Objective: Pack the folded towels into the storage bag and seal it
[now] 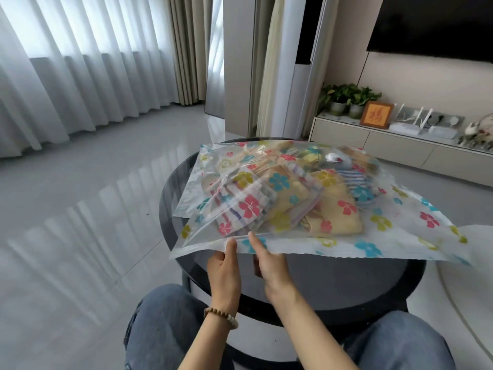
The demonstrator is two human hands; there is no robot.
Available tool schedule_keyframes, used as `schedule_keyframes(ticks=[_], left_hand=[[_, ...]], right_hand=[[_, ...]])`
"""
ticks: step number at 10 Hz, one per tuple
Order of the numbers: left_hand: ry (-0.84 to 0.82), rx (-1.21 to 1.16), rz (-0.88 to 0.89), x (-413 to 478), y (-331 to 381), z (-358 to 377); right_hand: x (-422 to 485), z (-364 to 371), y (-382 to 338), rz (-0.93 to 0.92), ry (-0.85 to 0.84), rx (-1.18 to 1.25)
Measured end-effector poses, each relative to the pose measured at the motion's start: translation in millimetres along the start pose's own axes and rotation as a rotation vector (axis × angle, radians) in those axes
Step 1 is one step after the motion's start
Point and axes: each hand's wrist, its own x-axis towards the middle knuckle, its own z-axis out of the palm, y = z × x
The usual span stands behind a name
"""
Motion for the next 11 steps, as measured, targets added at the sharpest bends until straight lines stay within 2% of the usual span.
schedule_keyframes(ticks=[1, 3, 4, 5, 6, 8, 9, 10, 11], left_hand=[[0.068, -0.136, -0.096, 9, 6, -15], [0.053, -0.171, -0.088, 10, 6, -27], [0.022, -0.212, -0.055, 7, 7, -31], [0.021, -0.196, -0.002, 8, 10, -37], [0.098, -0.188, -0.099, 13, 16, -43], [0.018, -0.119, -0.14, 22, 14, -58], [-0.025, -0.002, -0.123, 25, 13, -68], [-0.053, 0.158, -0.132, 30, 12, -78], [-0.015, 0.249, -0.118, 32, 17, -86]], right_hand=[[8, -13, -5, -0.04, 0.041, -0.001], [-14, 12, 1, 0.08, 0.133, 0.059], [-38, 44, 11, 0.044, -0.128, 0.046], [-38, 54, 12, -0.031, -0.166, 0.029], [-32, 49, 8, -0.002, -0.129, 0.048], [-30, 45, 10, 0.051, -0.124, -0.075], [-38, 39, 10, 0.205, -0.326, -0.144], [-49, 34, -11, 0.322, -0.65, -0.314], [-53, 27, -49, 0.111, -0.684, -0.524]])
